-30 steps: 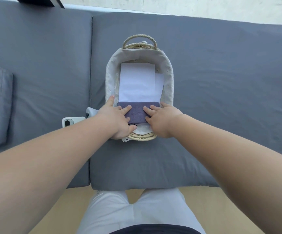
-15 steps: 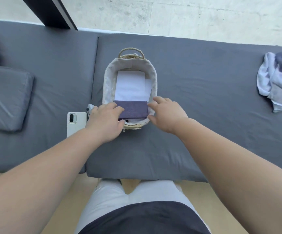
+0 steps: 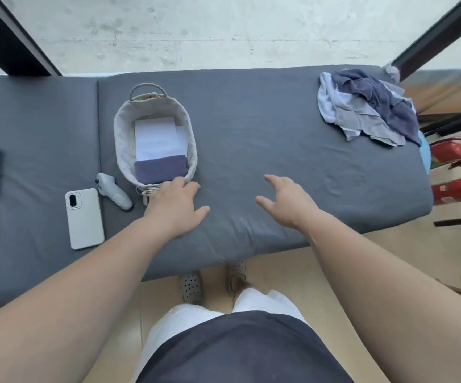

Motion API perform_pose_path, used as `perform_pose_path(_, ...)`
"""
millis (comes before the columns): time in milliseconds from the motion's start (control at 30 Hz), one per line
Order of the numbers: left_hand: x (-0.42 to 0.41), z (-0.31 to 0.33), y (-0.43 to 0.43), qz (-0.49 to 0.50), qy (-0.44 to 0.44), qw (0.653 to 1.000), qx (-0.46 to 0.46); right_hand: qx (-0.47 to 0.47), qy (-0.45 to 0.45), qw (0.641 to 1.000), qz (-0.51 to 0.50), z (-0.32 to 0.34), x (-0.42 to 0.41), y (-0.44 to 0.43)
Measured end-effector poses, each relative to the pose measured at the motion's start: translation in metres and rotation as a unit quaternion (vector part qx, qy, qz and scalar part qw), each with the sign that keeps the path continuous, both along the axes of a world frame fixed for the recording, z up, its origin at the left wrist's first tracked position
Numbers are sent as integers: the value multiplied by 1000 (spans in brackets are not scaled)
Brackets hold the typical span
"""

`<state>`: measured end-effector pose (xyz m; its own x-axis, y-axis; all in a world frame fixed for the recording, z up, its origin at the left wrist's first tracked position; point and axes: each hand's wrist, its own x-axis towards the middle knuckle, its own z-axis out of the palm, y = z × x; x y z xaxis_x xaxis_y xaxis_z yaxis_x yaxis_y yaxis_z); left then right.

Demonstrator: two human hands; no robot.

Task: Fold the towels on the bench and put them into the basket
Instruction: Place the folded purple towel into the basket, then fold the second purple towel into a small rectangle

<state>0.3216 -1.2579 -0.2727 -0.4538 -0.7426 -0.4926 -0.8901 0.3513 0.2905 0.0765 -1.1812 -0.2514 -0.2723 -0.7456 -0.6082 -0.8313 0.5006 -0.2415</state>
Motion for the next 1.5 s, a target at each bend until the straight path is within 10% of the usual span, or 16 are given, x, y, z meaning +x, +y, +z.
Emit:
perform_pose_path(700,-429,10,135,2,38,994,102,-4,-51,985,-164,-16,-409,219)
perform_pose_path(1500,-723,-42,-39,-73,1,997,33,-24,-21,993,-112,-76,-685,-1)
